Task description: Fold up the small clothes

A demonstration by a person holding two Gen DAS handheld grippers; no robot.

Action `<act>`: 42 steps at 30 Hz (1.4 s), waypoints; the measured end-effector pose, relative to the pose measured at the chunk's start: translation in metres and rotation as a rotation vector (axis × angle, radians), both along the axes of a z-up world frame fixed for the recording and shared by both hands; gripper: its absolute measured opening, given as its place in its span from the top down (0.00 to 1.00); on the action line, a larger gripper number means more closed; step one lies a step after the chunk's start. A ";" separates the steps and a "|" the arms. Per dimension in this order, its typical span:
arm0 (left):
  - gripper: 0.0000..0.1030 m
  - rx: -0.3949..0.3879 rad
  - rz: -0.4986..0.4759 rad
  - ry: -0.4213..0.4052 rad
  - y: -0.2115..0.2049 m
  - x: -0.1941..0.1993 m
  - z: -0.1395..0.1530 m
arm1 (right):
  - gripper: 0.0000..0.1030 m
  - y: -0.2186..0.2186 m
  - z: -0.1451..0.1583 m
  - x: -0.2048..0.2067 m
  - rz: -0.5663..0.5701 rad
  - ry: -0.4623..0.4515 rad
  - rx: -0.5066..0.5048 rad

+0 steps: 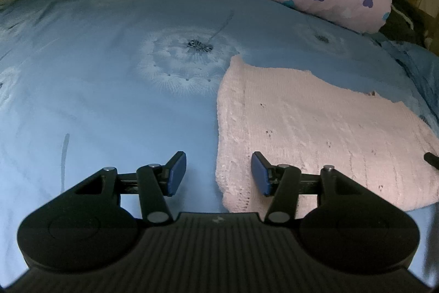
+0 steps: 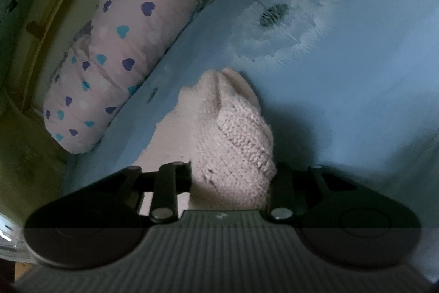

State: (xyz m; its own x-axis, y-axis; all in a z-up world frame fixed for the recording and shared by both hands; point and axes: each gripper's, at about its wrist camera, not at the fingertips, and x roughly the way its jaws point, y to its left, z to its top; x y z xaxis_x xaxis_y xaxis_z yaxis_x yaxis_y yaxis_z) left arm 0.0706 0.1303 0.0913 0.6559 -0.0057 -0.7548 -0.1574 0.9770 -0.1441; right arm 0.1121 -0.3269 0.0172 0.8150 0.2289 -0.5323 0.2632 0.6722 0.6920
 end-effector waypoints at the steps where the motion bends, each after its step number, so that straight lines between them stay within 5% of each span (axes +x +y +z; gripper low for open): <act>1: 0.43 -0.006 0.003 -0.002 0.001 0.000 0.001 | 0.67 0.003 0.004 0.000 0.005 -0.009 -0.012; 9: 0.43 -0.094 -0.011 0.015 0.004 0.001 0.001 | 0.67 0.021 0.038 -0.001 0.023 -0.050 -0.034; 15: 0.43 -0.062 -0.014 0.009 0.003 0.000 0.003 | 0.68 0.053 0.076 0.003 0.066 -0.081 -0.086; 29: 0.42 -0.049 0.034 -0.024 0.033 -0.008 0.019 | 0.68 0.205 0.137 0.017 0.313 -0.209 -0.283; 37: 0.42 -0.037 0.136 -0.044 0.065 -0.016 0.025 | 0.68 0.307 0.108 0.018 0.566 -0.225 -0.468; 42: 0.42 -0.056 0.145 -0.070 0.075 -0.023 0.031 | 0.62 0.325 0.075 0.020 0.679 -0.190 -0.426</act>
